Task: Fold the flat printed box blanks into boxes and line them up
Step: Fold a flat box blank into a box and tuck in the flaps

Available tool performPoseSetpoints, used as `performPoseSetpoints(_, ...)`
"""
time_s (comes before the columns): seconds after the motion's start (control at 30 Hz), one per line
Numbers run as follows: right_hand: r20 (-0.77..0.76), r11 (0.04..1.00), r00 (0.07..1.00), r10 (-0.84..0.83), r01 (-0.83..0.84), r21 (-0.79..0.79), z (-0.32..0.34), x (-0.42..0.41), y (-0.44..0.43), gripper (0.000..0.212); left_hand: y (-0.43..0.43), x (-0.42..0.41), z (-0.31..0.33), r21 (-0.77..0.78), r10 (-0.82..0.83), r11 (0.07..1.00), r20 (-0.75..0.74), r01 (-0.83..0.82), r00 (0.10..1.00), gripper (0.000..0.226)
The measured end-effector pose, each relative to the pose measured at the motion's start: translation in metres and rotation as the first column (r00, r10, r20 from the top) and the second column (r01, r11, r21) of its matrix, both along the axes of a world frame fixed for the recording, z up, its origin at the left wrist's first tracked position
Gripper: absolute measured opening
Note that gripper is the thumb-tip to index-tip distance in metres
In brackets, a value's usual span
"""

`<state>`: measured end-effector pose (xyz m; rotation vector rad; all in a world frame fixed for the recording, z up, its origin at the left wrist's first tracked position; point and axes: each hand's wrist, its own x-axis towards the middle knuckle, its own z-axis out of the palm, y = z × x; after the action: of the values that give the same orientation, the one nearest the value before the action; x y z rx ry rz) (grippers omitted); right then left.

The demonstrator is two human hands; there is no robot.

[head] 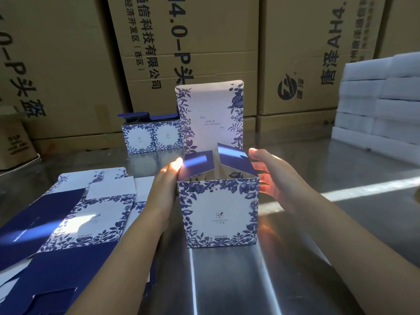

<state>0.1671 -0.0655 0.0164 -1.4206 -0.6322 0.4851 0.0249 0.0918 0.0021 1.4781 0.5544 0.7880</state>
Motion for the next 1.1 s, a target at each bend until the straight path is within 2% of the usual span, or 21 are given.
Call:
performPoseSetpoints(0.07, 0.01, 1.0, 1.0, 0.006, -0.006, -0.001, -0.002, 0.0, 0.001, 0.027, 0.003, 0.001, -0.001, -0.089, -0.062, 0.994, 0.002, 0.062, 0.998, 0.064)
performPoseSetpoints(0.1, 0.014, 1.0, 1.0, 0.007, -0.007, -0.001, -0.003, -0.001, 0.001, 0.029, 0.005, 0.001, -0.002, -0.098, -0.084, 0.992, 0.01, 0.085, 0.996, 0.065)
performPoseSetpoints(0.23, 0.01, 1.0, 1.0, 0.002, -0.002, 0.005, -0.002, -0.001, 0.001, 0.03, 0.008, 0.0, -0.004, -0.082, -0.163, 0.983, 0.044, 0.166, 0.986, 0.04)
performPoseSetpoints(0.3, -0.002, 1.0, 1.0, 0.014, -0.014, 0.02, -0.001, -0.001, 0.001, 0.024, 0.007, -0.001, -0.003, -0.07, -0.192, 0.978, 0.055, 0.196, 0.98, 0.037)
performPoseSetpoints(0.43, -0.033, 0.996, 0.996, 0.087, -0.086, 0.038, 0.001, -0.003, -0.001, 0.021, 0.007, 0.002, 0.0, 0.004, -0.165, 0.986, 0.089, 0.165, 0.982, 0.044)
performPoseSetpoints(0.53, -0.02, 0.996, 0.996, 0.089, -0.088, 0.032, 0.001, -0.004, -0.004, 0.029, 0.009, 0.003, 0.0, 0.082, -0.16, 0.985, 0.103, 0.152, 0.982, 0.051)
performPoseSetpoints(0.67, -0.014, 0.996, 0.996, 0.086, -0.086, 0.034, 0.003, -0.006, -0.003, 0.033, 0.01, 0.004, 0.001, 0.106, -0.138, 0.987, 0.148, 0.123, 0.979, 0.052)
performPoseSetpoints(0.83, -0.025, 0.997, 0.998, 0.064, -0.063, 0.044, 0.004, -0.007, -0.002, 0.023, 0.012, 0.005, 0.0, 0.061, -0.078, 0.996, 0.202, 0.067, 0.976, 0.035)
performPoseSetpoints(0.93, 0.023, 0.994, 0.999, 0.04, -0.043, 0.105, 0.004, -0.007, -0.001, 0.016, 0.01, 0.004, 0.001, 0.075, -0.088, 0.994, 0.201, 0.074, 0.976, 0.019)
performPoseSetpoints(1.0, 0.047, 0.989, 0.997, 0.055, -0.06, 0.132, 0.004, -0.007, -0.001, 0.011, 0.01, 0.004, 0.0, 0.096, -0.094, 0.992, 0.186, 0.077, 0.978, 0.019)
performPoseSetpoints(1.1, 0.054, 0.992, 0.998, 0.025, -0.031, 0.123, 0.003, -0.005, -0.001, 0.015, 0.009, 0.004, -0.001, 0.138, -0.082, 0.989, 0.176, 0.058, 0.981, 0.025)
